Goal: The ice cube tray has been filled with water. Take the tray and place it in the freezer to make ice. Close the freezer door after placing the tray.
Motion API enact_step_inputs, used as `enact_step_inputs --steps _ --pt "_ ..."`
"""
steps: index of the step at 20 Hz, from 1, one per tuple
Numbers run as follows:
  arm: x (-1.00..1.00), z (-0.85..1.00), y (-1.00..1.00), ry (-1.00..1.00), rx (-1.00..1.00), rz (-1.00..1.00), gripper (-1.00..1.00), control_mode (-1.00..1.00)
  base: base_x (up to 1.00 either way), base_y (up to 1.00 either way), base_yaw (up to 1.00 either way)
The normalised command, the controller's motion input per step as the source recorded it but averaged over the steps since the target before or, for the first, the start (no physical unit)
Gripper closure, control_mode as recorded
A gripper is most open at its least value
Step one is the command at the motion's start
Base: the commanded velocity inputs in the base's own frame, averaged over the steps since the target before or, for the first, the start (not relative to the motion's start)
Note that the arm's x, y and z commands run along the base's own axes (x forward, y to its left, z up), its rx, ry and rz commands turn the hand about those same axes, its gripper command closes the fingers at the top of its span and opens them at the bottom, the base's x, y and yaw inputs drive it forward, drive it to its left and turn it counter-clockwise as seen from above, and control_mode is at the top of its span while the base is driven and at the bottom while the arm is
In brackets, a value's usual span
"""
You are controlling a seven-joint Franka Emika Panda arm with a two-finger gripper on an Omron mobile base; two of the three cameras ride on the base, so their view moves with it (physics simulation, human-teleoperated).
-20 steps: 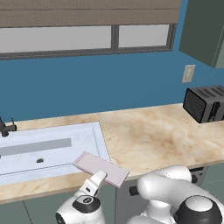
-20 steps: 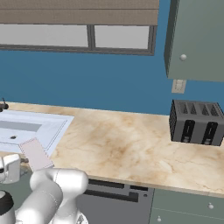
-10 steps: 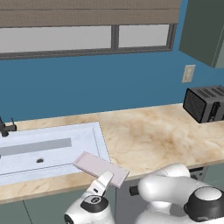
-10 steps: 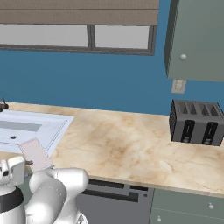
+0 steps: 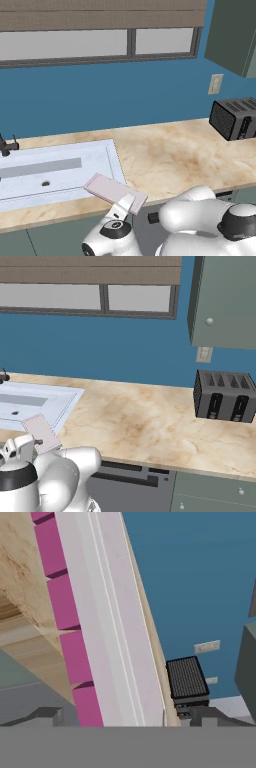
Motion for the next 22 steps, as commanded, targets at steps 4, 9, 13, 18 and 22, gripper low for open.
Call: enact_step_inputs --steps 4,9,13,18,22 --pt "0.10 -0.04 0.00 0.00 0.00 0.03 -1.00 -1.00 0.00 0.00 0.00" --pt "0.04 -0.03 -0.05 0.00 0.00 0.05 -1.00 -1.00 0.00 0.00 0.00" --pt "0.00 -0.04 -0.07 0.00 0.00 0.05 -1.00 -1.00 0.00 0.00 0.00" --pt "0.01 -0.01 -0.09 0.00 0.00 0.05 -1.00 -1.00 0.00 0.00 0.00" --pt "0.00 0.00 -0.17 0.00 0.00 0.05 -1.00 -1.00 0.00 0.00 0.00"
